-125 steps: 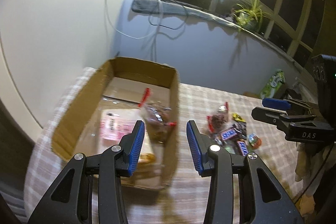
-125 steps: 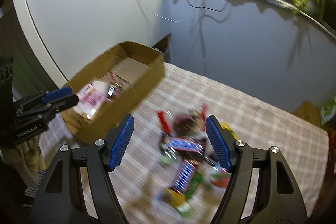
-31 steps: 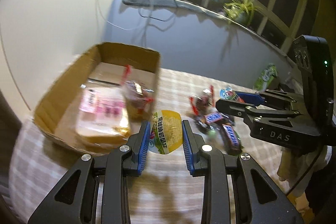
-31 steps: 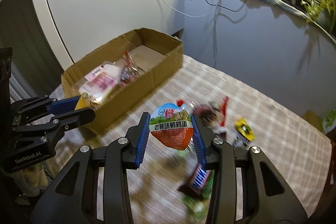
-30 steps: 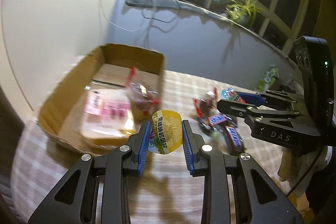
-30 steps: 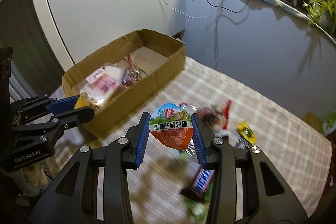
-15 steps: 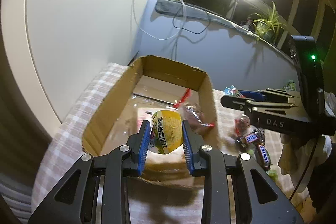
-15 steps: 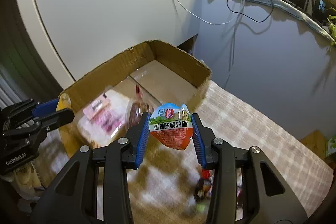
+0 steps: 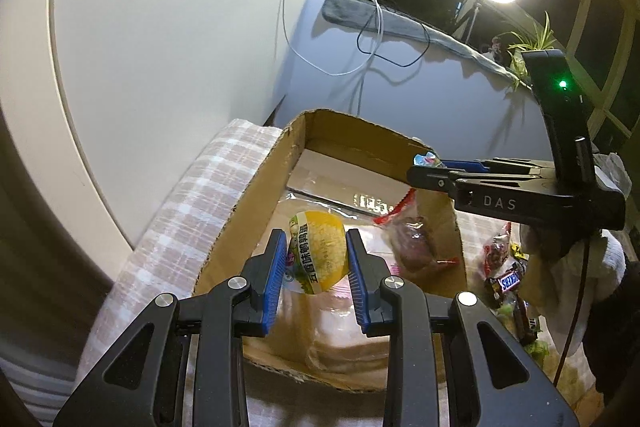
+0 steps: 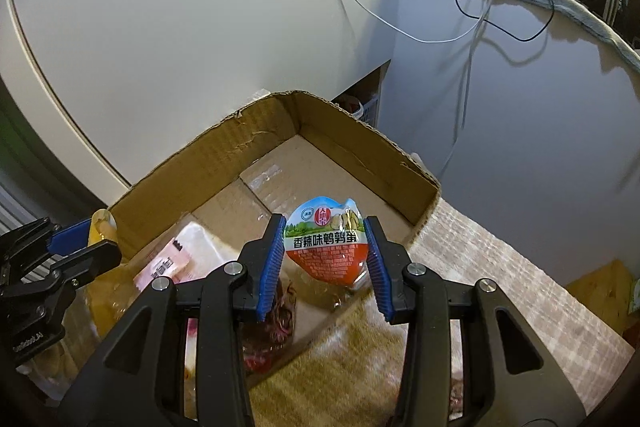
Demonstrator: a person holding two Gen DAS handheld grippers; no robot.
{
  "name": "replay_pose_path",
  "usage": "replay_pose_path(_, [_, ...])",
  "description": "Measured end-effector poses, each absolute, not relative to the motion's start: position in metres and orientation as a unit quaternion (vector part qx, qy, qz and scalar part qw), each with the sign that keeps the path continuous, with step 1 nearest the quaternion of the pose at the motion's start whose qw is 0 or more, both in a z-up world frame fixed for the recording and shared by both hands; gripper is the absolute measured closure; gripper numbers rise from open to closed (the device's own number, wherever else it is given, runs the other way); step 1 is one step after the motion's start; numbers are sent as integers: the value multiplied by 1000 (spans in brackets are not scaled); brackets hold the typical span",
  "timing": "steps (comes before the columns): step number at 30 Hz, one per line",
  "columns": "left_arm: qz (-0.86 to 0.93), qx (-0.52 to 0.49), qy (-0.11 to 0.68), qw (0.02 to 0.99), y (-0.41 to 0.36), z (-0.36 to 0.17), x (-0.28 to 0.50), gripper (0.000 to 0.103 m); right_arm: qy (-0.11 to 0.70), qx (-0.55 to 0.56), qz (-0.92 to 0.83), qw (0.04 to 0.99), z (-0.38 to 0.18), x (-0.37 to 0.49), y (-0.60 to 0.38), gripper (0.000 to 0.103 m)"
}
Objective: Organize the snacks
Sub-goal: 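Carry both egg packs into the box and open both tools, then lift both open tools away from the box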
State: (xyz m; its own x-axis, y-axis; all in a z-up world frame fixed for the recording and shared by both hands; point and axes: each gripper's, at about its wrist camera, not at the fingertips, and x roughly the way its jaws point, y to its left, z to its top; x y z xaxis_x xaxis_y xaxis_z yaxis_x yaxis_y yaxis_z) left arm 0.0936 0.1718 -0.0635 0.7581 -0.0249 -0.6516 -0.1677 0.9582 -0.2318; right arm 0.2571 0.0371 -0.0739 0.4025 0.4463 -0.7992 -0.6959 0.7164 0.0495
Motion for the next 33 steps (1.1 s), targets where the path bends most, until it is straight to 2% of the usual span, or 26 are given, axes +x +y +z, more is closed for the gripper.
replay_pose_path(9, [39, -141, 349, 926, 173, -64, 98, 73, 429, -152, 346, 820, -81, 262, 42, 59])
replay_pose_path(11, [42, -141, 351, 925, 173, -64, 98, 69, 429, -152, 344, 821, -81, 262, 42, 47])
replay_pose_path(12, [42, -142, 350, 925, 173, -64, 98, 67, 427, -152, 344, 822, -81, 262, 42, 34])
replay_pose_path(13, [43, -142, 350, 925, 172, -64, 99, 61, 424, -151, 343, 824, -80, 262, 41, 29])
replay_pose_path(14, [44, -142, 349, 925, 172, -64, 99, 51, 421, -150, 343, 826, -79, 260, 40, 29])
replay_pose_path(16, [44, -142, 348, 926, 172, -63, 98, 41, 421, -150, 344, 826, -78, 260, 39, 29])
replay_pose_path(17, [45, -140, 347, 926, 171, -63, 98, 40, 423, -150, 344, 825, -77, 260, 39, 27])
replay_pose_path(19, [46, -139, 347, 926, 171, -63, 98, 40, 423, -151, 344, 824, -77, 259, 38, 17])
replay_pose_path(33, [41, -136, 341, 929, 163, -57, 92, 40, 415, -144, 346, 829, -62, 249, 26, 17])
